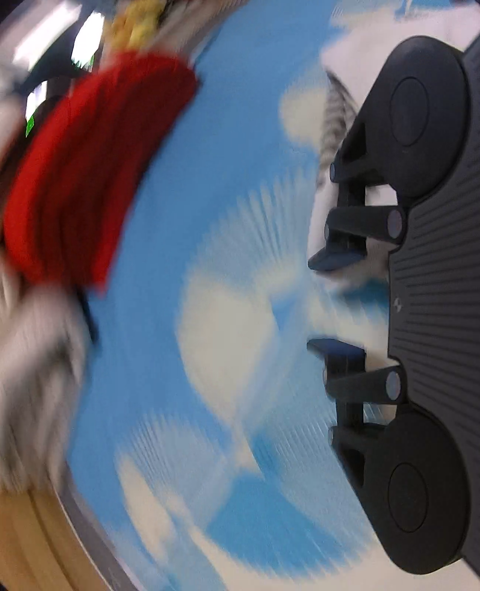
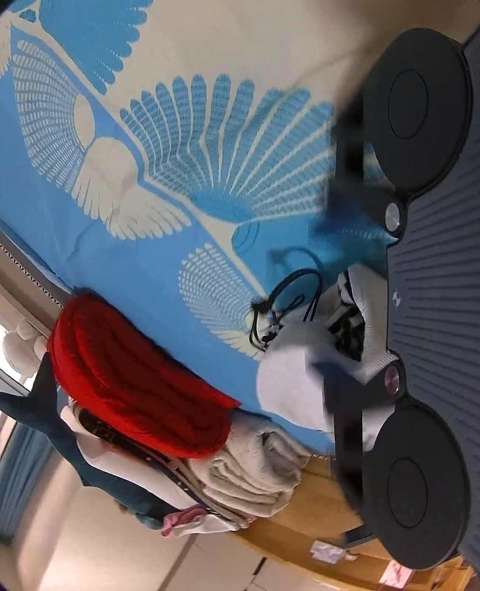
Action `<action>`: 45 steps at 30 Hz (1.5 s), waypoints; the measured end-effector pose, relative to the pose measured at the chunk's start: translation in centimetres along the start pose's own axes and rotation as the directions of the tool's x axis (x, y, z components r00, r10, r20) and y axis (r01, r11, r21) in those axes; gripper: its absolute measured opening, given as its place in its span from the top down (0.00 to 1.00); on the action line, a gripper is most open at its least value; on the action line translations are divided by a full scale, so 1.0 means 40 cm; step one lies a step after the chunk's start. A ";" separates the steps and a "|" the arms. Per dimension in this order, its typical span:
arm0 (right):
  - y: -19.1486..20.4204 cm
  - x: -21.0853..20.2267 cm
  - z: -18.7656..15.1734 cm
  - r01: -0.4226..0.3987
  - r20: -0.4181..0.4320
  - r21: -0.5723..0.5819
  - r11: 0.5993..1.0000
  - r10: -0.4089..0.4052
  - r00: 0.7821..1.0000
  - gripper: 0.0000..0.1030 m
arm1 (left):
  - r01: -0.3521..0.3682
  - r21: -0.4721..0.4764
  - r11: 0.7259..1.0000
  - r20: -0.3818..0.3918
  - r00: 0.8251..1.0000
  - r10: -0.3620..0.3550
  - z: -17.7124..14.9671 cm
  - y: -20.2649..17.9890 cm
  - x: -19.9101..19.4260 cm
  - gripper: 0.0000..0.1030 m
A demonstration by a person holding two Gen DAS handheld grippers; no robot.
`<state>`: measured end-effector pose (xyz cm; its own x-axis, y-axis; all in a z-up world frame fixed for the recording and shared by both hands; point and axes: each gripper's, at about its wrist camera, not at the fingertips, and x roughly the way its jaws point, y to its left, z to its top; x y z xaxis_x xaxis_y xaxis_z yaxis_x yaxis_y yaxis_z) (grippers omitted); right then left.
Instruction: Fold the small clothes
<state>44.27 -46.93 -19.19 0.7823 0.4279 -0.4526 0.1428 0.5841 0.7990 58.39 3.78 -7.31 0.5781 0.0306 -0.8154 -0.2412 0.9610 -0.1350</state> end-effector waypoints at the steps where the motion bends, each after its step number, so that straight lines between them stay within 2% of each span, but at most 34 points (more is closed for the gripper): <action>1: 0.008 0.008 0.000 -0.024 0.003 0.003 1.000 0.024 1.000 0.14 | -0.069 0.010 0.998 0.000 0.998 0.069 -0.014 0.030 -0.010 0.58; 3: 0.027 0.033 0.003 -0.051 -0.031 -0.002 0.999 0.051 0.998 0.14 | -0.126 0.013 0.992 0.015 0.992 0.126 -0.036 0.077 -0.034 0.58; 4: 0.040 0.042 0.007 -0.055 -0.045 -0.005 0.998 0.055 0.997 0.14 | -0.086 -0.011 0.996 0.007 0.996 0.086 -0.048 0.100 -0.053 0.55; 5: 0.048 0.053 0.010 -0.055 -0.045 -0.004 0.998 0.055 0.998 0.13 | 0.009 -0.031 0.999 -0.011 1.000 -0.009 -0.063 0.112 -0.074 0.50; 6: 0.059 0.062 0.009 -0.058 -0.050 -0.011 0.998 0.057 0.997 0.13 | 0.106 -0.046 0.993 -0.034 0.994 -0.107 -0.085 0.118 -0.098 0.39; 7: 0.069 0.075 0.010 -0.055 -0.066 -0.025 0.998 0.053 0.996 0.13 | 0.197 -0.056 0.979 -0.060 0.978 -0.201 -0.117 0.115 -0.122 0.24; 9: 0.087 0.098 0.013 -0.025 -0.091 -0.066 0.997 0.019 0.996 0.11 | 0.313 -0.078 0.947 -0.121 0.940 -0.320 -0.194 0.099 -0.163 0.06; 10: 0.093 0.116 0.016 -0.008 -0.107 -0.093 0.996 -0.002 0.994 0.11 | 0.358 -0.103 0.928 -0.149 0.917 -0.370 -0.248 0.087 -0.184 0.02; 11: 0.098 0.132 0.016 0.007 -0.128 -0.110 0.994 -0.021 0.992 0.11 | 0.394 -0.125 0.910 -0.179 0.894 -0.412 -0.297 0.077 -0.199 0.02; 14: 0.098 0.179 0.019 0.048 -0.194 -0.123 0.991 -0.072 0.978 0.09 | 0.439 -0.183 0.880 -0.309 0.824 -0.476 -0.407 0.039 -0.200 0.01; 15: 0.100 0.187 0.023 0.040 -0.207 -0.128 0.991 -0.066 0.976 0.14 | 0.444 -0.210 0.871 -0.338 0.803 -0.490 -0.431 0.029 -0.188 0.04; 16: 0.113 0.195 0.026 0.034 -0.226 -0.161 0.986 -0.071 0.972 0.23 | 0.444 -0.223 0.868 -0.350 0.794 -0.497 -0.446 0.016 -0.173 0.34; 17: 0.129 0.200 0.025 0.026 -0.246 -0.198 0.980 -0.076 0.966 0.60 | 0.455 -0.204 0.867 -0.338 0.798 -0.499 -0.444 0.008 -0.162 0.40; 18: 0.147 0.199 0.019 0.003 -0.263 -0.226 0.974 -0.064 0.963 0.73 | 0.452 -0.186 0.872 -0.346 0.801 -0.489 -0.430 0.000 -0.145 0.44; 19: 0.165 0.189 0.010 0.018 -0.241 -0.259 0.966 -0.083 0.967 0.75 | 0.453 -0.192 0.871 -0.345 0.800 -0.492 -0.412 0.001 -0.129 0.48; 20: 0.180 0.177 -0.002 0.029 -0.211 -0.303 0.953 -0.097 0.973 0.80 | 0.447 -0.183 0.876 -0.336 0.809 -0.483 -0.391 -0.001 -0.120 0.49; 22: 0.190 0.150 -0.026 0.043 -0.144 -0.339 0.940 -0.098 0.985 0.83 | 0.434 -0.109 0.894 -0.276 0.851 -0.447 -0.327 -0.002 -0.095 0.50; 23: 0.182 0.141 -0.033 0.046 -0.124 -0.326 0.944 -0.091 0.988 0.84 | 0.431 -0.090 0.898 -0.253 0.862 -0.439 -0.306 -0.003 -0.075 0.50; 24: 0.170 0.130 -0.040 0.041 -0.105 -0.300 0.953 -0.076 0.992 0.85 | 0.430 -0.095 0.898 -0.245 0.864 -0.440 -0.283 -0.001 -0.056 0.50; 26: 0.145 0.116 -0.053 0.032 -0.073 -0.260 0.965 -0.053 0.996 0.85 | 0.436 -0.115 0.893 -0.260 0.854 -0.450 -0.250 0.002 -0.029 0.50; 30: 0.128 0.130 -0.066 0.028 -0.034 -0.230 0.973 -0.037 0.999 0.85 | 0.443 -0.054 0.895 -0.253 0.861 -0.442 -0.273 0.006 -0.036 0.48; 32: 0.124 0.141 -0.060 0.030 -0.038 -0.213 0.977 -0.039 0.999 0.85 | 0.437 -0.061 0.897 -0.255 0.862 -0.437 -0.295 0.029 -0.033 0.50; 34: 0.121 0.145 -0.052 0.037 -0.043 -0.187 0.982 -0.046 0.998 0.85 | 0.423 -0.049 0.905 -0.234 0.876 -0.422 -0.300 0.053 -0.042 0.49; 35: 0.118 0.143 -0.051 0.047 -0.045 -0.176 0.983 -0.056 0.997 0.78 | 0.396 -0.027 0.918 -0.225 0.892 -0.392 -0.298 0.063 -0.054 0.46; 37: 0.116 0.123 -0.054 0.112 -0.021 -0.186 0.976 -0.117 0.993 0.56 | 0.292 0.051 0.955 -0.192 0.941 -0.278 -0.293 0.069 -0.086 0.14; 38: 0.116 0.107 -0.055 0.178 0.004 -0.186 0.966 -0.180 0.984 0.35 | 0.238 0.092 0.967 -0.159 0.962 -0.221 -0.294 0.071 -0.107 0.11; 39: 0.121 0.086 -0.056 0.258 0.042 -0.185 0.948 -0.254 0.966 0.31 | 0.199 0.134 0.971 -0.122 0.975 -0.183 -0.298 0.076 -0.131 0.10; 41: 0.144 0.037 -0.056 0.351 0.082 -0.209 0.913 -0.341 0.936 0.27 | 0.171 0.192 0.966 -0.079 0.984 -0.158 -0.306 0.082 -0.179 0.10; 42: 0.167 0.008 -0.059 0.380 0.115 -0.223 0.898 -0.363 0.925 0.26 | 0.177 0.196 0.964 -0.063 0.984 -0.168 -0.306 0.085 -0.197 0.10; 43: 0.201 -0.020 -0.063 0.377 0.151 -0.255 0.890 -0.348 0.925 0.26 | 0.194 0.191 0.962 -0.038 0.981 -0.190 -0.300 0.085 -0.216 0.10; 45: 0.271 -0.047 -0.061 0.329 0.169 -0.331 0.884 -0.288 0.943 0.22 | 0.217 0.174 0.961 0.009 0.975 -0.222 -0.270 0.071 -0.238 0.10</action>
<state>42.87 -39.74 -10.65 0.7989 0.1185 -0.5897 0.1833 0.8858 0.4264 43.77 3.24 -6.01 0.6243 -0.1807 -0.7600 0.0292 0.9776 -0.2085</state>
